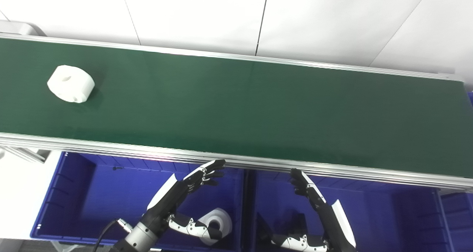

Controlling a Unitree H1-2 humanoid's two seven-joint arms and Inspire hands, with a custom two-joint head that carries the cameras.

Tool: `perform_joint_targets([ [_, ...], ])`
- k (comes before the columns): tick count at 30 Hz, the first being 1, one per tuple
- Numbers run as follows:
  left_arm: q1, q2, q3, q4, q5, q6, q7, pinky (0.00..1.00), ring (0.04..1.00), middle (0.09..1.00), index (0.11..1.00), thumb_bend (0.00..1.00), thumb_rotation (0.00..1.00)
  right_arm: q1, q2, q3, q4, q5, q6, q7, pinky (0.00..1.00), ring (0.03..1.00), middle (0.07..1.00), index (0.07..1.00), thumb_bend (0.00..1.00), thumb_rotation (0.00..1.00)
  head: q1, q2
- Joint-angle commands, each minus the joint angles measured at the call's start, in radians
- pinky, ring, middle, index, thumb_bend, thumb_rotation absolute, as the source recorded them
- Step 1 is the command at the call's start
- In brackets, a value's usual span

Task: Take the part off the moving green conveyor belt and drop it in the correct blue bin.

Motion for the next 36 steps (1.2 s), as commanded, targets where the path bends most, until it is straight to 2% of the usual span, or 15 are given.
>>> perform_joint_targets([
  [1, -0.003, -0.003, -0.001, -0.015, 0.005, -0.043, 0.014, 0.79, 0.856, 0.911, 0.903, 0.85, 0.25, 0.002, -0.005, -0.005, -0.025, 0.007, -0.041, -0.002, 0.83, 0.879, 0.906, 0.934, 0.89, 0.34, 0.001, 0.004],
  [11, -0.004, 0.001, -0.006, -0.027, -0.004, -0.042, 0.016, 0.77, 0.854, 0.903, 0.894, 0.87, 0.26, 0.012, -0.002, -0.007, -0.047, 0.021, -0.019, 0.005, 0.83, 0.880, 0.909, 0.934, 0.88, 0.32, 0.010, 0.018],
  [22, 0.002, 0.012, 0.002, -0.035, -0.017, -0.038, 0.014, 0.78, 0.852, 0.907, 0.901, 0.88, 0.26, 0.018, 0.007, -0.001, -0.057, 0.018, -0.014, 0.005, 0.83, 0.874, 0.902, 0.929, 0.89, 0.32, -0.015, 0.025],
  [24, 0.002, 0.012, 0.002, -0.033, -0.010, -0.039, 0.018, 0.77, 0.851, 0.902, 0.896, 0.87, 0.25, 0.016, 0.010, -0.002, -0.054, 0.015, -0.016, 0.002, 0.83, 0.873, 0.900, 0.925, 0.88, 0.31, 0.009, 0.012],
  [25, 0.002, 0.009, -0.001, -0.031, -0.004, -0.041, 0.022, 0.77, 0.851, 0.901, 0.894, 0.87, 0.24, 0.016, 0.007, -0.005, -0.049, 0.016, -0.018, 0.001, 0.83, 0.871, 0.899, 0.923, 0.88, 0.31, 0.100, -0.021],
  [26, 0.002, 0.006, -0.004, -0.030, -0.003, -0.042, 0.024, 0.76, 0.851, 0.900, 0.891, 0.87, 0.24, 0.015, 0.005, -0.007, -0.046, 0.021, -0.021, 0.001, 0.83, 0.870, 0.897, 0.922, 0.88, 0.31, 0.100, -0.021],
  [27, 0.001, 0.003, -0.008, -0.028, -0.003, -0.043, 0.024, 0.76, 0.850, 0.899, 0.888, 0.86, 0.23, 0.015, -0.001, -0.009, -0.041, 0.034, -0.024, 0.006, 0.82, 0.868, 0.897, 0.922, 0.88, 0.31, 0.173, -0.041],
  [28, 0.000, 0.002, -0.012, -0.027, -0.012, -0.043, 0.019, 0.76, 0.848, 0.898, 0.887, 0.86, 0.22, 0.015, -0.007, -0.010, -0.035, 0.049, -0.026, 0.012, 0.80, 0.866, 0.900, 0.925, 0.88, 0.31, 0.173, -0.041],
  [29, -0.001, 0.000, -0.016, -0.025, -0.018, -0.042, 0.015, 0.76, 0.845, 0.897, 0.886, 0.86, 0.22, 0.013, -0.013, -0.010, -0.026, 0.063, -0.036, 0.015, 0.79, 0.865, 0.905, 0.931, 0.87, 0.30, 0.206, -0.060],
  [31, -0.001, -0.005, -0.019, -0.021, -0.014, -0.042, 0.019, 0.75, 0.838, 0.892, 0.880, 0.86, 0.21, 0.011, -0.016, -0.014, -0.015, 0.057, -0.044, 0.012, 0.79, 0.868, 0.911, 0.938, 0.87, 0.29, 0.216, -0.066],
  [32, -0.003, -0.007, -0.021, -0.016, -0.005, -0.043, 0.025, 0.74, 0.831, 0.885, 0.873, 0.87, 0.22, 0.009, -0.014, -0.015, -0.008, 0.045, -0.047, 0.006, 0.82, 0.886, 0.918, 0.949, 0.87, 0.33, 0.222, -0.078],
  [36, -0.014, -0.008, -0.028, 0.003, 0.012, -0.045, 0.041, 0.73, 0.825, 0.883, 0.871, 0.89, 0.21, 0.003, -0.010, -0.013, 0.004, 0.038, -0.048, 0.004, 0.87, 0.910, 0.929, 0.961, 0.87, 0.34, 0.205, -0.095],
])
